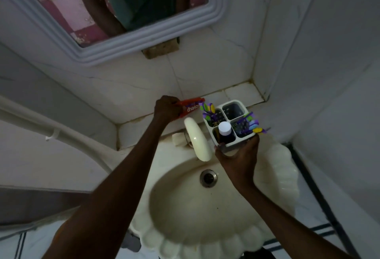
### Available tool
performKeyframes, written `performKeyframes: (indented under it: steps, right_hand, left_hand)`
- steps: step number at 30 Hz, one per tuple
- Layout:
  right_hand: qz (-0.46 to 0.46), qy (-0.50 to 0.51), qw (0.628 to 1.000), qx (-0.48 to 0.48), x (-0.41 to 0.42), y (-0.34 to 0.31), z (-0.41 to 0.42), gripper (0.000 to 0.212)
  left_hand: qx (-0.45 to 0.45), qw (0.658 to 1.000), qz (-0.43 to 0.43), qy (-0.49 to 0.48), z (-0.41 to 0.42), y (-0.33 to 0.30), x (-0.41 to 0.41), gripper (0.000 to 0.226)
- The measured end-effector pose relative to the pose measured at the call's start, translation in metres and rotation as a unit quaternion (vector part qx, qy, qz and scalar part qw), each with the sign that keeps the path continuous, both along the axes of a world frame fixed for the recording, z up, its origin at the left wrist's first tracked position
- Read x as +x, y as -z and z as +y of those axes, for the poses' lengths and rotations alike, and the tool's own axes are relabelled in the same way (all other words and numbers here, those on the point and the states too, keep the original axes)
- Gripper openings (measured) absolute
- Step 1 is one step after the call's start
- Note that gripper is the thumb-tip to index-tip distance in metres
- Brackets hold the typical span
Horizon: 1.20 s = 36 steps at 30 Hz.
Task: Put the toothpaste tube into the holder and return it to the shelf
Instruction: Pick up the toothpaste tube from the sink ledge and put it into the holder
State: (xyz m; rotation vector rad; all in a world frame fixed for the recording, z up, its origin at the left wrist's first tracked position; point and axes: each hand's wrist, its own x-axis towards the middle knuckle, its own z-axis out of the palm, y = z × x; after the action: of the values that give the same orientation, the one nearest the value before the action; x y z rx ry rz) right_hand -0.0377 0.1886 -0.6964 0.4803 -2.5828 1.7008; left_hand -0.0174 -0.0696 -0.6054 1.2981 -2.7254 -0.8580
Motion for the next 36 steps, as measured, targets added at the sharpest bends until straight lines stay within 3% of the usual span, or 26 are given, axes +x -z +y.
performKeyframes:
  steps: [5,9,12,18,22,30,36]
  right_hand:
    - [-0.012,-0.004,1.0,-0.004,0.001,-0.002,0.001,0.095]
    - [-0.012,-0.011,1.0,-0.015,0.001,-0.005,0.001,0.099]
    - [-0.015,-0.012,0.999,-0.028,0.002,-0.006,0.001,0.102]
    - [-0.019,-0.02,0.999,-0.02,0.0,0.001,0.0,0.106]
    - [-0.019,-0.016,1.0,-0.019,0.0,0.002,0.0,0.106]
    - [0.027,-0.011,0.999,-0.013,-0.005,-0.014,0.006,0.104]
    - [0.096,-0.002,0.995,-0.003,-0.025,-0.063,0.016,0.111]
  left_hand:
    - [-0.011,0.99,0.097,0.099,0.017,-0.079,-0.01,0.019]
    - [-0.119,0.959,0.078,0.244,0.045,-0.12,-0.032,0.023]
    - [-0.183,0.937,0.033,0.295,0.073,-0.123,-0.05,0.022]
    - [-0.264,0.91,-0.054,0.314,0.114,-0.096,-0.081,0.028]
    - [-0.258,0.906,-0.08,0.325,0.12,-0.07,-0.081,0.023]
    - [-0.207,0.944,0.049,0.251,0.087,-0.098,-0.043,0.021]
    - [-0.23,0.943,0.14,0.195,0.065,-0.148,-0.003,0.025]
